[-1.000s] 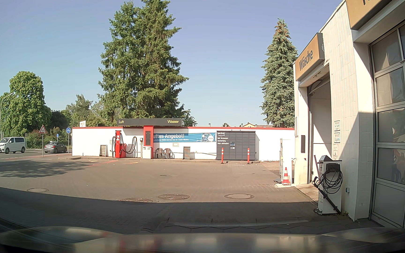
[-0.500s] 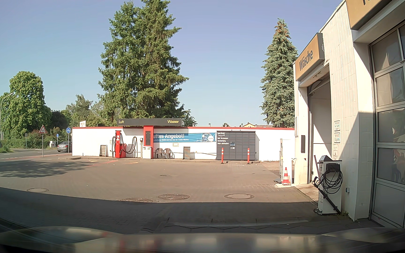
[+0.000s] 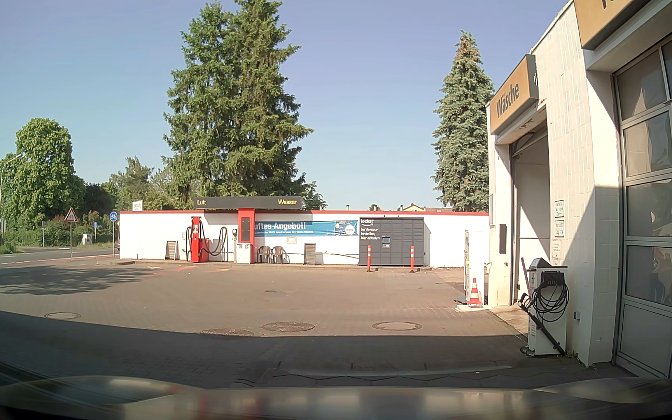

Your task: Follow the waypoints while adhering to traffic rules and regulations

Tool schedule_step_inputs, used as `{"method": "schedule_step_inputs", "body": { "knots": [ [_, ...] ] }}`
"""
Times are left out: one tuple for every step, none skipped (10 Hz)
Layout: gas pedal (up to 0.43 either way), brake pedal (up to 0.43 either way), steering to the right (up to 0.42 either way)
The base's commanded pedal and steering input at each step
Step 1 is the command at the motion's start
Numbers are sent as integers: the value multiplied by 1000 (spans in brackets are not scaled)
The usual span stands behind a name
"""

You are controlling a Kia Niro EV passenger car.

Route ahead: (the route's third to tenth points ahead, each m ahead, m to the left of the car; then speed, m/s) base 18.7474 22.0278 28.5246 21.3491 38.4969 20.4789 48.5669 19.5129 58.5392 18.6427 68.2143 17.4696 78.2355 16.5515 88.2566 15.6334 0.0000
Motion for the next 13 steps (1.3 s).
{"method": "schedule_step_inputs", "body": {
  "knots": [
    [0, 335, 21],
    [0, 335, 21],
    [0, 311, 21],
    [0, 152, 21],
    [0, 85, 21],
    [0, 30, 21],
    [0, 30, 21],
    [0, 30, 20],
    [0, 30, 21],
    [0, 30, 21],
    [0, 30, 21],
    [0, 30, 21],
    [0, 30, 21]
  ]
}}
